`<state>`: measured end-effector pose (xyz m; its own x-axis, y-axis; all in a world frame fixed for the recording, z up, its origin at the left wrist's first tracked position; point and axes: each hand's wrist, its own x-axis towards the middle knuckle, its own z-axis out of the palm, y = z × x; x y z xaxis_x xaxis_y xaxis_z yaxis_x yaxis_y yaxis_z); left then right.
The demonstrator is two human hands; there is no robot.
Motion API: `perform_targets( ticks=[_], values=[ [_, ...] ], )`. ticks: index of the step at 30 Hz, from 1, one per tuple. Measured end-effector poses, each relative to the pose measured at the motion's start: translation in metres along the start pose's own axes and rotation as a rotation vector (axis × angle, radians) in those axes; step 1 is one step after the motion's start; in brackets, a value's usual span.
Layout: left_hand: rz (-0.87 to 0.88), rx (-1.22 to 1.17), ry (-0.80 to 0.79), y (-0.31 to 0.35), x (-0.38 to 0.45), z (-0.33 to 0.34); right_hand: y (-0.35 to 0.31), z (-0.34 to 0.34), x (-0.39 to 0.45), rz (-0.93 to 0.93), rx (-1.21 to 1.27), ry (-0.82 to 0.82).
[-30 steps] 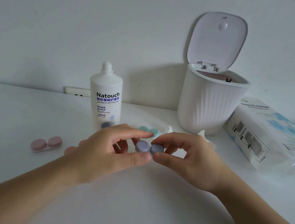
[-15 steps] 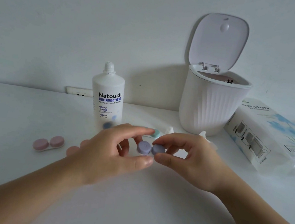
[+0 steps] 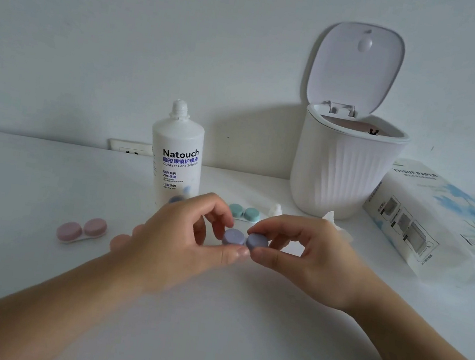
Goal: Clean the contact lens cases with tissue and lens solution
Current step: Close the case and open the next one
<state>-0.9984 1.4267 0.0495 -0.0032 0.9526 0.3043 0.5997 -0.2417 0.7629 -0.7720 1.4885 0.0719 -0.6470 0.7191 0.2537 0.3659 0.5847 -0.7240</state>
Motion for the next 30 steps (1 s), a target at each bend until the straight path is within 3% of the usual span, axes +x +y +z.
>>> perform_targets(
  ticks=[5, 12, 17, 24, 30],
  values=[
    [0.042, -0.003, -0.093, 0.0015, -0.001, -0.002, -0.0007, -0.0012, -0.0009, 0.006, 0.006, 0.013],
    [0.018, 0.019, 0.008, 0.0005, -0.0016, -0.0019, -0.0015, -0.0004, -0.0009, 0.004, 0.0, -0.009],
    [0.059, 0.053, -0.084, 0.0021, -0.0026, -0.0045, -0.0005, -0.0013, -0.0013, 0.005, 0.007, -0.006],
    [0.053, 0.074, -0.005, 0.0016, -0.0017, -0.0031, -0.0007, -0.0004, -0.0008, -0.002, 0.014, -0.015],
    [0.048, 0.025, -0.076, 0.0002, 0.0012, -0.0065, 0.0002, 0.0016, -0.0004, 0.0, 0.008, -0.029]
  ],
)
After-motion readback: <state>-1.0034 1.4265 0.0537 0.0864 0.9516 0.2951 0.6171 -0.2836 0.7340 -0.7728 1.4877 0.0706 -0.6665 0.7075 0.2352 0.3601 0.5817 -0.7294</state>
